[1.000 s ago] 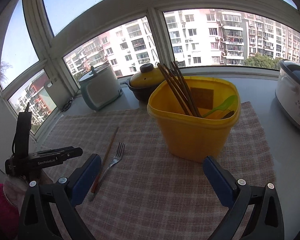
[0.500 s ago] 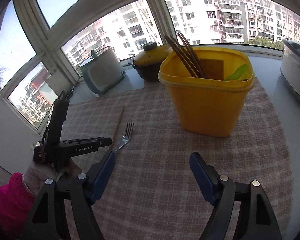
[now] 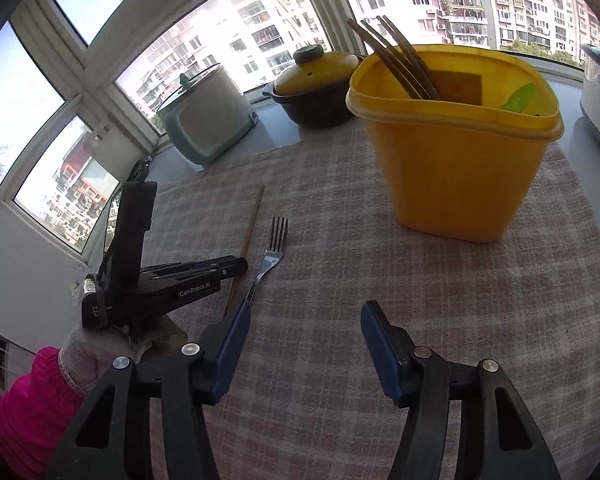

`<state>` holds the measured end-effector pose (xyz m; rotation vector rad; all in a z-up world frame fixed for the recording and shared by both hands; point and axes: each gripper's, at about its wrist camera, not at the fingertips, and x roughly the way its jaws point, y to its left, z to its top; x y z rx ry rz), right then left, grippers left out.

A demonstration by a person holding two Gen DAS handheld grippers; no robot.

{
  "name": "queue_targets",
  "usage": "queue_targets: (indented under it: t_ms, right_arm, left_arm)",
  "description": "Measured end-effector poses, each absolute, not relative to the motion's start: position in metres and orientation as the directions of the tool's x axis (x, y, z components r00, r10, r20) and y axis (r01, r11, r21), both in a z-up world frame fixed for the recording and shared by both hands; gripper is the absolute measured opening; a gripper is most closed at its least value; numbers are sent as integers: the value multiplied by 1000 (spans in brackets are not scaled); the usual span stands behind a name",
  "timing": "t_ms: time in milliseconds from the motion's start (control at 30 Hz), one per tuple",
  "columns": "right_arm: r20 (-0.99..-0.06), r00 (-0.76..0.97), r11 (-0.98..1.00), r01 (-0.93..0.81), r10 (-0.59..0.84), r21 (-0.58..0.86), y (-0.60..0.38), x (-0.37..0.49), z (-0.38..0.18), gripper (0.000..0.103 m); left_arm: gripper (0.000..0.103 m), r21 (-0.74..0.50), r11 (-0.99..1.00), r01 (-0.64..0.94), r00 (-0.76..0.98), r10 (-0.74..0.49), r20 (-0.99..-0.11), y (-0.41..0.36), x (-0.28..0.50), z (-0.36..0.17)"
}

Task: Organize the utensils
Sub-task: 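Close the left gripper on the wooden chopstick while the right gripper grasps the metal fork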

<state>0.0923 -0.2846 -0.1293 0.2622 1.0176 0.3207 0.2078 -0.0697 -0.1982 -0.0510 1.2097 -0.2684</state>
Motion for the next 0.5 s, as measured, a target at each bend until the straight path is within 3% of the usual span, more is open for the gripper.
queue_targets:
  t_ms: [500]
  right_arm:
    - [-844,309,898,-139,439,417,-219,141,-172,40]
  left_arm:
    - [5,-200,966,166,333,-246,-910,-34,187,-196]
